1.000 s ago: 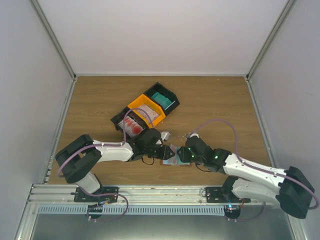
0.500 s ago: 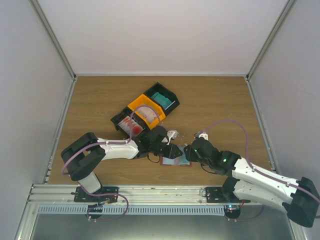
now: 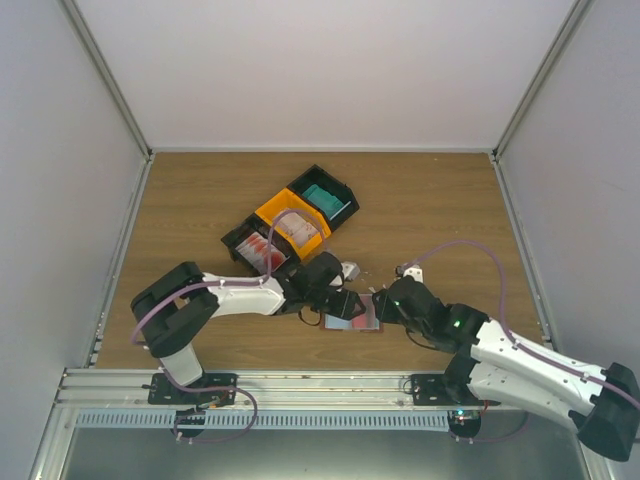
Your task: Put the credit cards into the card holder
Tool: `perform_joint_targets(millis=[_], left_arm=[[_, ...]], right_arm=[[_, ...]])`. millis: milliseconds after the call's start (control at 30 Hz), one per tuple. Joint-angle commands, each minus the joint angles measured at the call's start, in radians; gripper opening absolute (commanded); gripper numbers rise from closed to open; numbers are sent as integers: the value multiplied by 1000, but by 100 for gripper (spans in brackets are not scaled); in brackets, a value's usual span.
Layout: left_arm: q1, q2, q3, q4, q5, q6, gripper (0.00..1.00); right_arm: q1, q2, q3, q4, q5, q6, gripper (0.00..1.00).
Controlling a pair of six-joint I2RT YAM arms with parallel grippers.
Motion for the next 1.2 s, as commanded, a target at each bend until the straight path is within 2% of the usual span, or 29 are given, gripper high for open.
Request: perform_joint_targets(millis=[0, 33, 133, 467, 600, 733, 1000, 1167], left_arm=[[-5, -122, 69, -141, -178, 67, 52], [-4, -146, 79, -176, -214, 82, 58], [7, -209, 109, -289, -310, 135, 64], [88, -265, 210, -667, -601, 297, 72], [136, -192, 255, -806, -720, 280, 65], [161, -140, 270, -822, -766, 299, 56], [211, -48, 301, -832, -788, 295, 50], [238, -2, 307, -799, -714, 336, 46]], right_arm=[[-4, 1, 17, -9, 28, -14, 44], [-4, 8, 23, -7, 25, -25, 45], [-4, 34, 44, 1, 11, -60, 48], [-4, 114, 54, 69, -39, -98, 51], [-4, 141, 55, 85, -49, -99, 51], [-4, 158, 51, 99, -59, -101, 51], [-4, 169, 34, 111, -63, -94, 51], [-4, 169, 25, 120, -60, -92, 51]])
